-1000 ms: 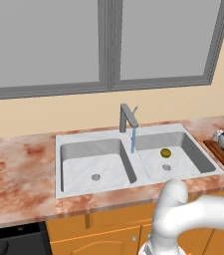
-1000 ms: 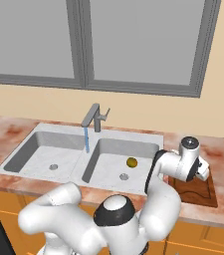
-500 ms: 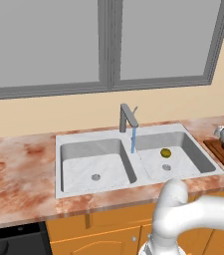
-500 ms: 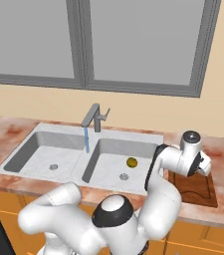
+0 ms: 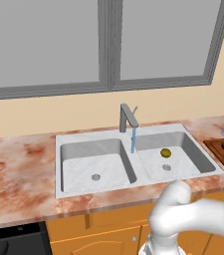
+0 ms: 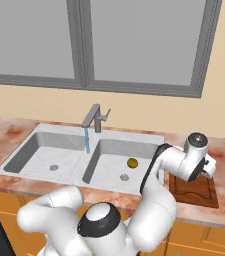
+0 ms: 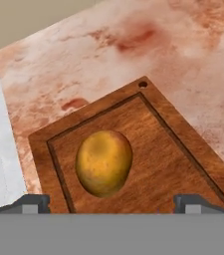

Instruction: Pick the mango, orange from the sink and place them on the cutting board to airdry. Then turn off the sink faucet.

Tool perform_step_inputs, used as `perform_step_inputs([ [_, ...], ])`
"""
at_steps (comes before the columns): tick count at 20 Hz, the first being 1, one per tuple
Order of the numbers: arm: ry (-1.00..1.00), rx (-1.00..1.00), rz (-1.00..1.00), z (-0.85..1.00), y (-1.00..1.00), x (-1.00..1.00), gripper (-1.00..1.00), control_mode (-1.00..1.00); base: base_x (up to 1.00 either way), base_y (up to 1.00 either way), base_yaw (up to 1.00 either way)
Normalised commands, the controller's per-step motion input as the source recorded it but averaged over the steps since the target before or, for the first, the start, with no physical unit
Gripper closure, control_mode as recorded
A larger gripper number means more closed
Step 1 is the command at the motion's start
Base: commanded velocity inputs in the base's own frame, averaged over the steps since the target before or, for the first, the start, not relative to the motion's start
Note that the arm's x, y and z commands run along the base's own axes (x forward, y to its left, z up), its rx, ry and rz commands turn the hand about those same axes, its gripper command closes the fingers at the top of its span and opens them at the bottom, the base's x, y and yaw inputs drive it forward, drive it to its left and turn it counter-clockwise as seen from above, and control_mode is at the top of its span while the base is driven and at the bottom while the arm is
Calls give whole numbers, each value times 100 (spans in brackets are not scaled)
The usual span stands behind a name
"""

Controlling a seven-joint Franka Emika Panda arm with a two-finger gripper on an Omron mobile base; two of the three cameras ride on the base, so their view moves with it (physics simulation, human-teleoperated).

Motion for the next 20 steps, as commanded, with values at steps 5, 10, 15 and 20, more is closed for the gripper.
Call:
perform_step_inputs([
  [5,-3,-7,8,43,34,-55,-100,-100,0,0,0],
  [10,-1,-14,14,38,49,-46,-100,-100,0,0,0],
  [15,-11,-14,13,9,62,-59,-100,-100,0,0,0],
  [20,-13,-1,1,9,60,-48,-100,-100,0,0,0],
])
